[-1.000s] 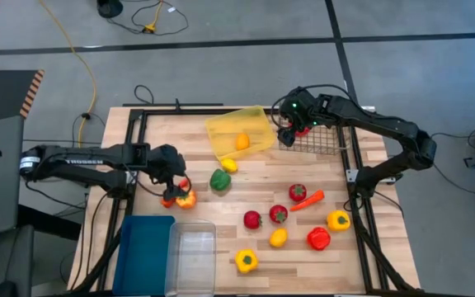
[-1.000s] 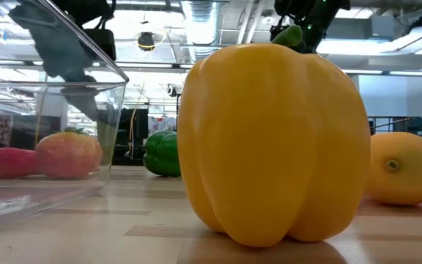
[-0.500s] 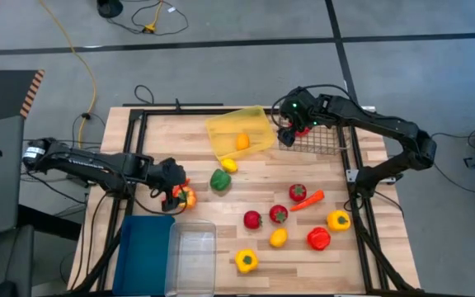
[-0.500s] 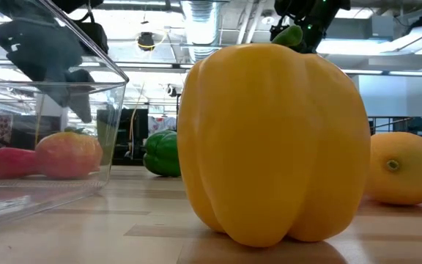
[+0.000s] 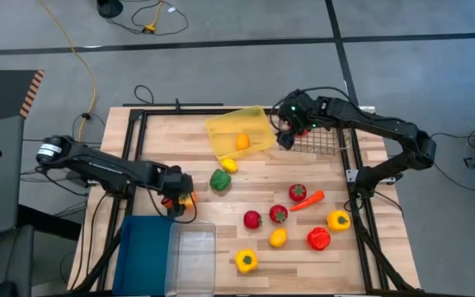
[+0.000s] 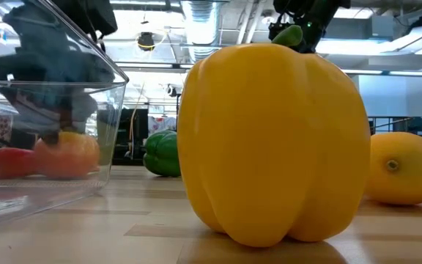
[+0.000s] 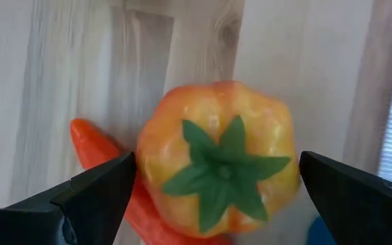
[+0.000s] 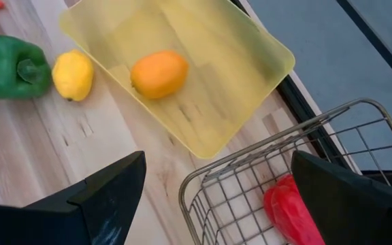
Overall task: Sort produce into baskets
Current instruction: Put the left orange tomato into the transparent bin
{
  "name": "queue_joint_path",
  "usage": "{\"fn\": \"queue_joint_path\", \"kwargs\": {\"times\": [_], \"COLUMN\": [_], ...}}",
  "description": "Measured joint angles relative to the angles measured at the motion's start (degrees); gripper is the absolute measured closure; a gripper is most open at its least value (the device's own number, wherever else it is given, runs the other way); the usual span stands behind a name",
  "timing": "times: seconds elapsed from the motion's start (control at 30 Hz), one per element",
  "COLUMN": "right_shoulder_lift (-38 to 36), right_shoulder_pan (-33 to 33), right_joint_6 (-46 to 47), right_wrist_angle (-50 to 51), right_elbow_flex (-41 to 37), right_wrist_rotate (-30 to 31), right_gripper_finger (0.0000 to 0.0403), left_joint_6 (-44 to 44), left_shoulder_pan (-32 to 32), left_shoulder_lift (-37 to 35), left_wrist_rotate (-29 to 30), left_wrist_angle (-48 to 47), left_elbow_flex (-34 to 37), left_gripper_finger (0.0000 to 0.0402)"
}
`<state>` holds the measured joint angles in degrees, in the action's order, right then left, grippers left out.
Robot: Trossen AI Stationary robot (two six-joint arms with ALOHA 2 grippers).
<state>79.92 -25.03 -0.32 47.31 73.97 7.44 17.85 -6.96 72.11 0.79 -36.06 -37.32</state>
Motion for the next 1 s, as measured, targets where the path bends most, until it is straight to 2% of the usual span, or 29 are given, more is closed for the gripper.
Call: {"fn": "queue_joint_path", "kwargs": {"times": [0.27, 0.5, 0.6, 0.8, 1.0], "right_shoulder_lift": [0.00, 0.00, 0.00, 0.00, 0.00], "right_shoulder_pan": [0.30, 0.28, 0.28, 0.28, 0.28], "right_joint_6": [-0.11, -0.12, -0.12, -0.12, -0.12], "right_wrist_angle": [0.00, -0.02, -0.02, -0.04, -0.04], "right_elbow_flex": [0.00, 0.00, 0.00, 0.00, 0.00], "right_wrist_rotate": [-0.01, 0.01, 0.01, 0.01, 0.01], "right_gripper_finger": [0.0008, 0.0008, 0.0008, 0.0008, 0.0008], "left_joint_6": [0.11, 0.06, 0.09, -0.38, 0.44], "left_shoulder_pan": [0.00, 0.02, 0.04, 0.04, -0.23], "left_shoulder_lift": [4.77, 3.06, 1.78, -0.09, -1.72], "left_wrist_rotate": [-0.19, -0.11, -0.11, -0.02, -1.76], "left_wrist_angle": [1.99, 1.87, 1.86, -2.31, -6.44], "left_elbow_flex": [-0.10, -0.33, -1.38, -5.59, -12.75], "left_gripper_finger": [0.0012, 0.0059, 0.0065, 0.0065, 0.0065]}}
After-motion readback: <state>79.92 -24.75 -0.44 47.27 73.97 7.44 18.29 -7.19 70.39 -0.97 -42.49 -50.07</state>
